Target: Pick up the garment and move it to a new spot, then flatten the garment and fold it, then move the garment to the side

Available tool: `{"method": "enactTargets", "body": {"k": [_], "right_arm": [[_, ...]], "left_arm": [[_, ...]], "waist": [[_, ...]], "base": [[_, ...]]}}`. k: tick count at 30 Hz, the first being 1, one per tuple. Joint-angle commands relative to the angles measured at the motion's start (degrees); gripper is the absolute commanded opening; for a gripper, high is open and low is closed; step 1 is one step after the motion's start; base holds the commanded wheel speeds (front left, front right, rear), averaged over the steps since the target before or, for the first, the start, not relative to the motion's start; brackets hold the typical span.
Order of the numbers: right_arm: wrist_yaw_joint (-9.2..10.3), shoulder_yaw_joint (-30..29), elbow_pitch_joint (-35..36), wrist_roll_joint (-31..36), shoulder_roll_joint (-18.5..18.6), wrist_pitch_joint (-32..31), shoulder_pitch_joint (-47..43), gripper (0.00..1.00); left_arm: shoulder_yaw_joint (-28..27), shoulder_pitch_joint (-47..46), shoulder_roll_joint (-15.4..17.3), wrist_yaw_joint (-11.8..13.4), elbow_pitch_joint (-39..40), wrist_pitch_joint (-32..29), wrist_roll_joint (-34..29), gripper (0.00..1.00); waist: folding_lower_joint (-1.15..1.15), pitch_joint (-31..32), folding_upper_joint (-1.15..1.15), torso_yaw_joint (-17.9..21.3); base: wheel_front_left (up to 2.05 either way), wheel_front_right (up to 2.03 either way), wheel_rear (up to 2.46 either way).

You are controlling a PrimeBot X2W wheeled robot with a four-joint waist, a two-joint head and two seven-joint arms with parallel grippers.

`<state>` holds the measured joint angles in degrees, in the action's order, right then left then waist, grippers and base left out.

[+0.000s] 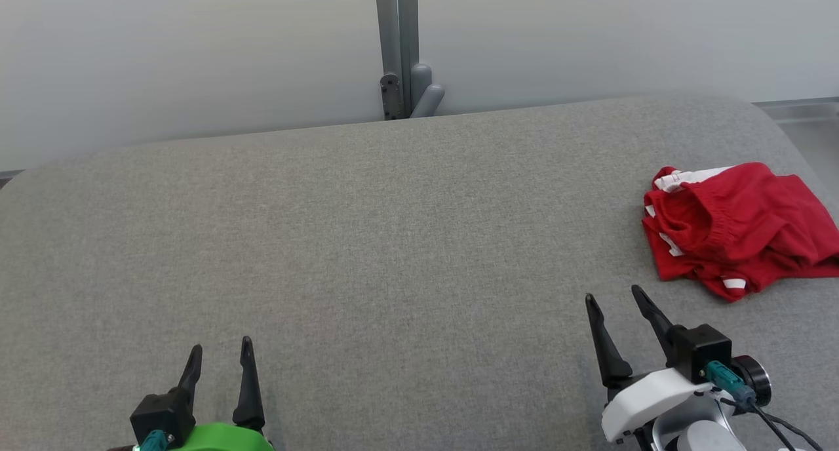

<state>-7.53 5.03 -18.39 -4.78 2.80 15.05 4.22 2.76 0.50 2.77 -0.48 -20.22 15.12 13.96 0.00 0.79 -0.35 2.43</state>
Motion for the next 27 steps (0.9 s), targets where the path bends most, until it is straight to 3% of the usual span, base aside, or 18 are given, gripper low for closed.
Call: {"method": "enactTargets", "body": {"k": [1, 17, 18, 27], "right_arm": [[0.1, -0.28, -0.61, -0.59, 0.24, 0.15, -0.31, 1.0], [0.09, 0.57, -2.57, -1.03, 0.23, 0.15, 0.75, 1.0], [0.01, 0.66, -2.53, -1.15, 0.02, 0.0, 0.28, 1.0], [0.02, 0.67, -2.52, -1.11, 0.04, 0.01, 0.44, 1.0]], "left_arm": [[0.05, 0.43, 0.27, -0.11, 0.52, -0.03, 0.39, 1.0], [0.06, -0.73, 0.27, -0.53, -1.09, -0.03, 0.14, 1.0], [0.2, -0.15, -0.01, -0.41, -0.92, 0.0, 0.25, 1.0], [0.05, -0.28, 0.02, -0.6, -0.92, 0.0, 0.19, 1.0]], "waist": [[0.0, -0.24, 0.35, -0.08], [0.0, -1.59, 0.35, 0.05], [0.0, -1.59, 0.0, 0.04], [0.0, -1.66, 0.02, -0.09]], "base": [[0.0, 0.0, 0.0], [0.0, 0.0, 0.0], [0.0, 0.0, 0.0], [0.0, 0.0, 0.0]]}}
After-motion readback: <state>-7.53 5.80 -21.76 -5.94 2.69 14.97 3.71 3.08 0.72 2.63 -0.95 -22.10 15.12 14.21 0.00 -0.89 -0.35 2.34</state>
